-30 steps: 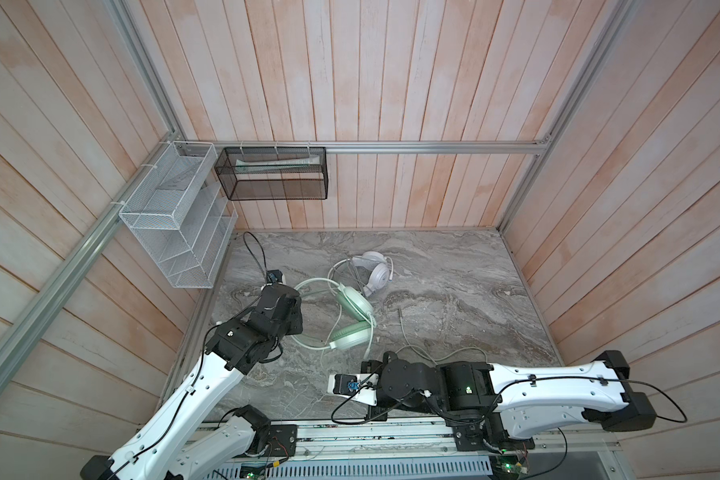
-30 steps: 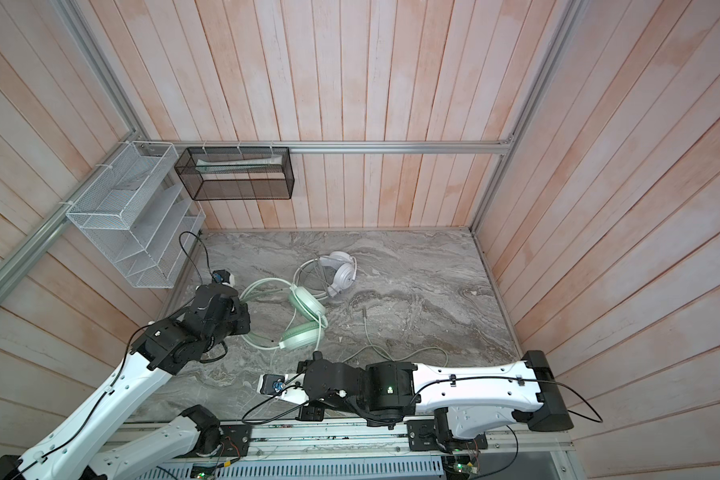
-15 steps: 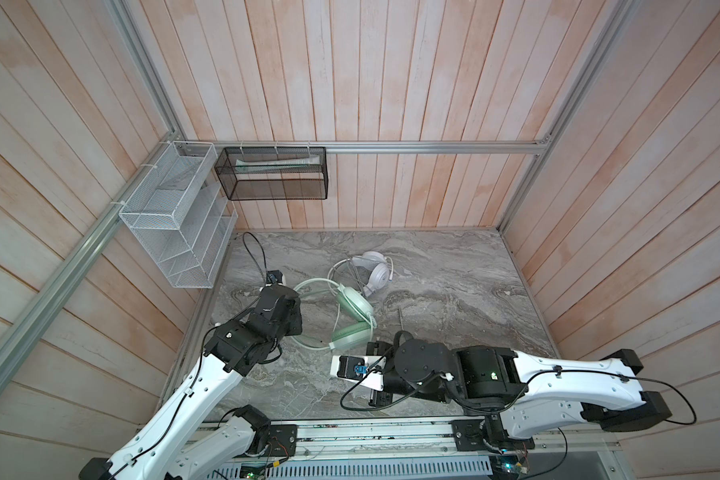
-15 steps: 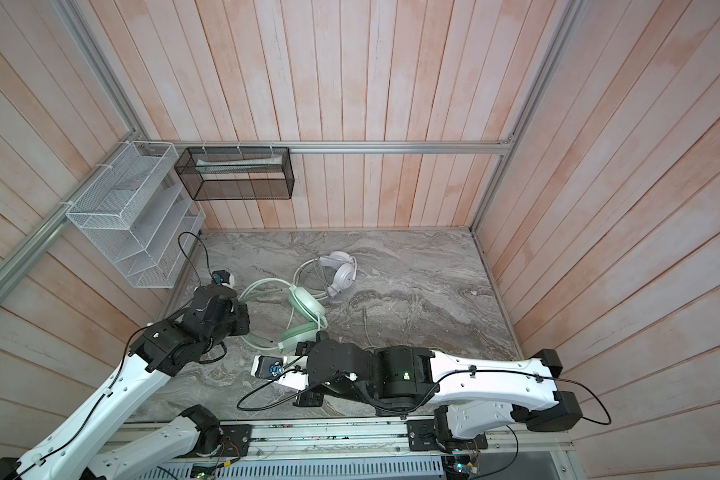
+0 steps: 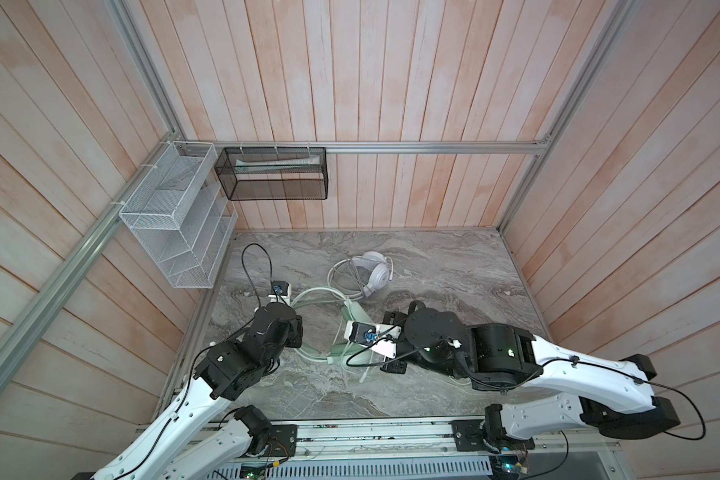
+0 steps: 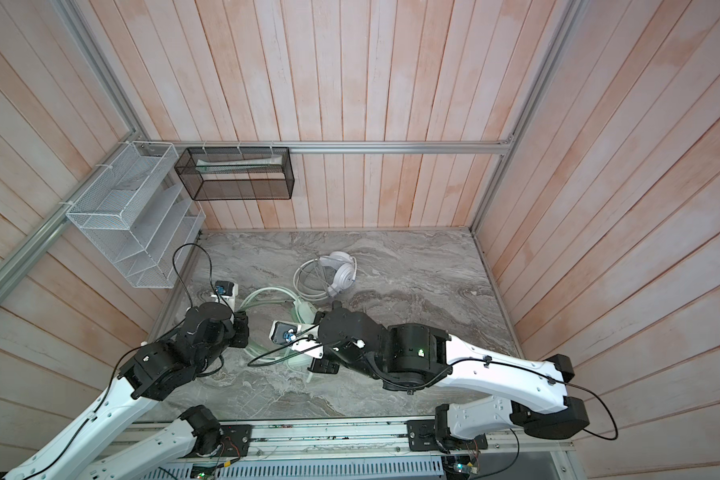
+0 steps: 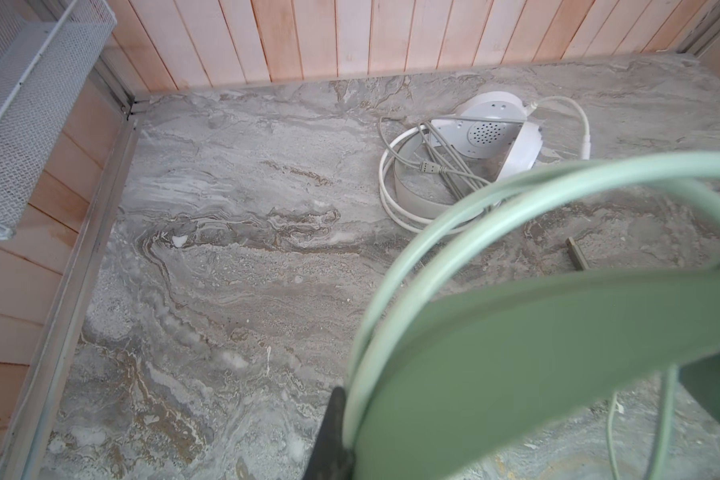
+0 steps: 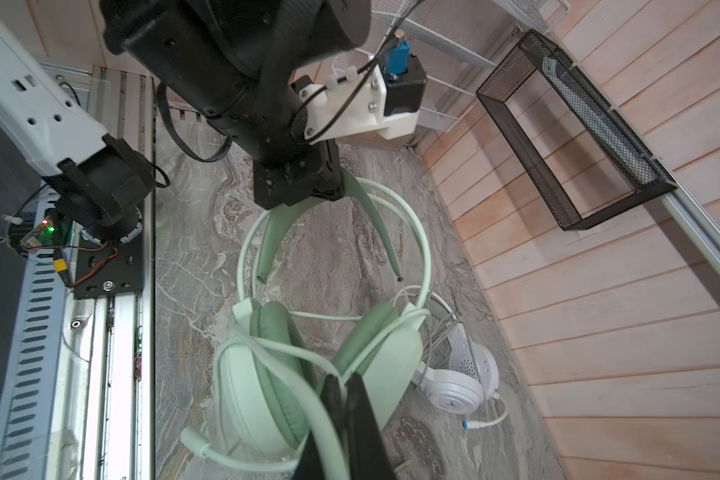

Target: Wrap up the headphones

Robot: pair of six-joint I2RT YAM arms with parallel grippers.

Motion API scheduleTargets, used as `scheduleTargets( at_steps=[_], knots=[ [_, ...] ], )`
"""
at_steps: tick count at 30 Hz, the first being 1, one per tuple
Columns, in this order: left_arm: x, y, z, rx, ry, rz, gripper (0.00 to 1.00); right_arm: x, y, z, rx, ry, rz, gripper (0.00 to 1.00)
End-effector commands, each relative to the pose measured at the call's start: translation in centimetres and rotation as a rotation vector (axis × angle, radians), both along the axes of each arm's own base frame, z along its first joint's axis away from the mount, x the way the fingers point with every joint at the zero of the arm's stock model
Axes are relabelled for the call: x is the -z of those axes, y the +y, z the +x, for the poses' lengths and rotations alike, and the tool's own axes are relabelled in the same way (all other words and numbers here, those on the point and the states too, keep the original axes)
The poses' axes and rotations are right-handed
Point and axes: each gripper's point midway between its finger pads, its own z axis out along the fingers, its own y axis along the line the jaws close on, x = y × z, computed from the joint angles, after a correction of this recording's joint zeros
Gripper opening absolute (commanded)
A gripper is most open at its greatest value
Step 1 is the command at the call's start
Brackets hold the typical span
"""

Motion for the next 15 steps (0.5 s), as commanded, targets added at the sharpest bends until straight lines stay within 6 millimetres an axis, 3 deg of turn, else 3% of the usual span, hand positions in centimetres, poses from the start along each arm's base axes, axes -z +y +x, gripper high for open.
scheduleTargets(
  at_steps=[1,5,10,15],
  knots=[
    [-1.2,-0.1,0.8,-0.012,-0.079,0.025,0.00,-2.3,-0.3,0.4,-0.003,-0.025,0.048,0.00],
    [-0.8,-0.7,0.8,0.001,-0.089,0.074,0.00,-1.9,-0.1,1.8,0.025,-0.038,0.032,0.00],
    [0.1,-1.8,0.8,0.017,-0.078,0.118,0.00,-1.5,1.4,1.6,-0.008,-0.026,0.015,0.00],
    [0.5,-2.5,0.8,0.032,-0.080,0.152,0.00,-3.4,2.2,2.0,-0.006,-0.062,0.069,0.00]
  ],
)
